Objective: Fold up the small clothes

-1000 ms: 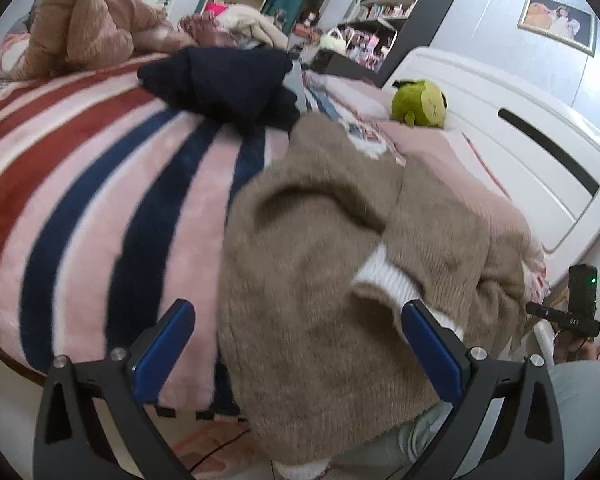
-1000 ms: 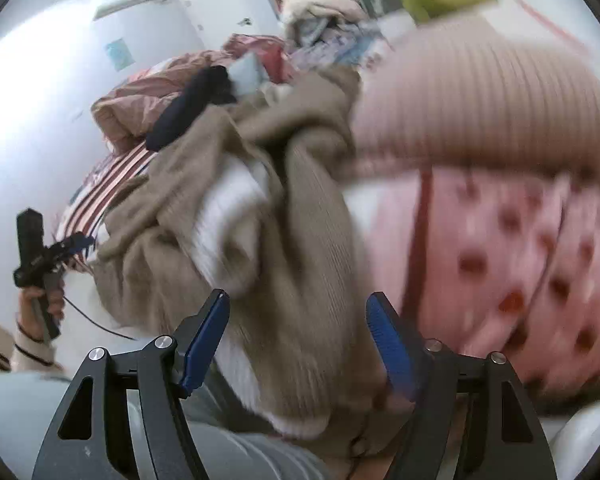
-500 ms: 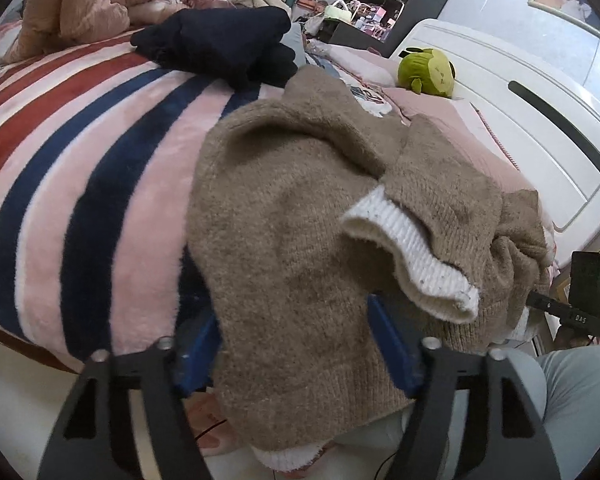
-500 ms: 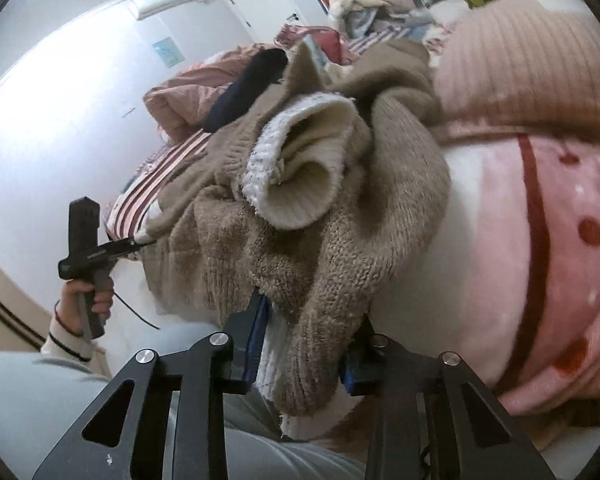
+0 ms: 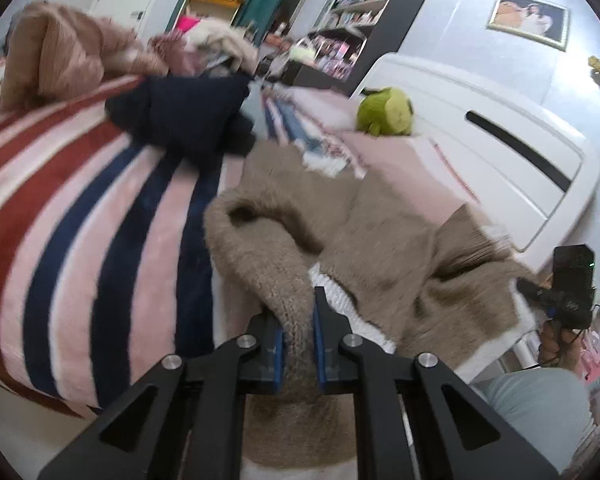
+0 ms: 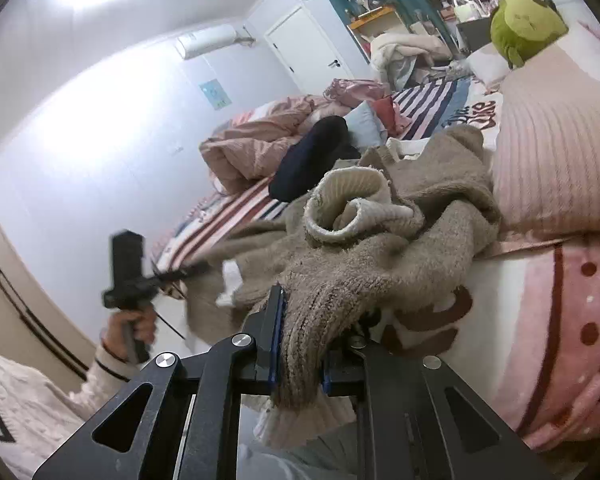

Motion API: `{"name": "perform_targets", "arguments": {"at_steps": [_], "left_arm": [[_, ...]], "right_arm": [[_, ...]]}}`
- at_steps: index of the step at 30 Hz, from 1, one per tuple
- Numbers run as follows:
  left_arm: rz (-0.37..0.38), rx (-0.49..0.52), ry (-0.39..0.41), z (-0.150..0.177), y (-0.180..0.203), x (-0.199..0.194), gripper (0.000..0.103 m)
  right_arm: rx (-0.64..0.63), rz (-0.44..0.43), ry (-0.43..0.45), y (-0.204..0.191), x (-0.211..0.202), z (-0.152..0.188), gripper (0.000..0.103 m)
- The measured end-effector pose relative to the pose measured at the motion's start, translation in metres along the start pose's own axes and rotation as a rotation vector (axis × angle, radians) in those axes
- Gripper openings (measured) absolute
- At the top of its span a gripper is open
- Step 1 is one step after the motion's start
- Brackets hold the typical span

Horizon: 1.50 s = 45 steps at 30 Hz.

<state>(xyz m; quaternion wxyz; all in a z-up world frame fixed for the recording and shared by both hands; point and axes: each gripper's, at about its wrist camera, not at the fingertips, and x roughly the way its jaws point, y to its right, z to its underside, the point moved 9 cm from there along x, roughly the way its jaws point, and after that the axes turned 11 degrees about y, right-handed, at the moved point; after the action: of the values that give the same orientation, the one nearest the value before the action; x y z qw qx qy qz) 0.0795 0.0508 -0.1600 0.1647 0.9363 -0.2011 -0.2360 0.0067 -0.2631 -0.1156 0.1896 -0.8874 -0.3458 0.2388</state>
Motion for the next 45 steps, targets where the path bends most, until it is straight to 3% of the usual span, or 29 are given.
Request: {"name": "perform_targets", "arguments": {"at_steps": [7,12,17,23,28,35,40,42,45], "left_arm": [[0.116,-0.019,0.098,-0.032,0.029,-0.042,0.008],[0.135,0.023,0.166,-0.062,0.045,-0.074,0.008],[0.191,0.047,0.179,-0.070,0.065,-0.099,0.008],[0.171,0.003,0.197,-0.069,0.049,-0.105,0.008],[0.083,-0.013,0.193,-0.086,0.013,-0.065,0.008],[-0.040,-0.048,0.093,-0.117,-0.057,0.066,0.009],[-0.154,-0.068,-0.026,-0.110,-0.105,0.166,0.014],[-0.152,-0.079,-0.099,-0.097,-0.116,0.196,0.020],[-0.117,-0.093,-0.152,-0.089,-0.122,0.207,0.025]], "right_arm": [[0.020,-0.047,0.070,-0.024,-0.019,-0.014,0.007],[-0.013,-0.044,0.111,-0.042,-0.038,-0.031,0.006],[-0.055,-0.047,0.093,-0.065,-0.054,-0.031,0.006],[-0.035,0.007,0.054,-0.073,-0.068,-0.020,0.006],[-0.037,0.089,0.066,-0.044,-0.045,-0.055,0.006],[-0.101,0.236,-0.018,0.034,0.042,-0.112,0.006],[-0.055,0.348,-0.132,0.122,0.119,-0.123,0.006],[0.012,0.380,-0.177,0.158,0.144,-0.114,0.008],[0.109,0.356,-0.179,0.179,0.154,-0.109,0.012]]}}
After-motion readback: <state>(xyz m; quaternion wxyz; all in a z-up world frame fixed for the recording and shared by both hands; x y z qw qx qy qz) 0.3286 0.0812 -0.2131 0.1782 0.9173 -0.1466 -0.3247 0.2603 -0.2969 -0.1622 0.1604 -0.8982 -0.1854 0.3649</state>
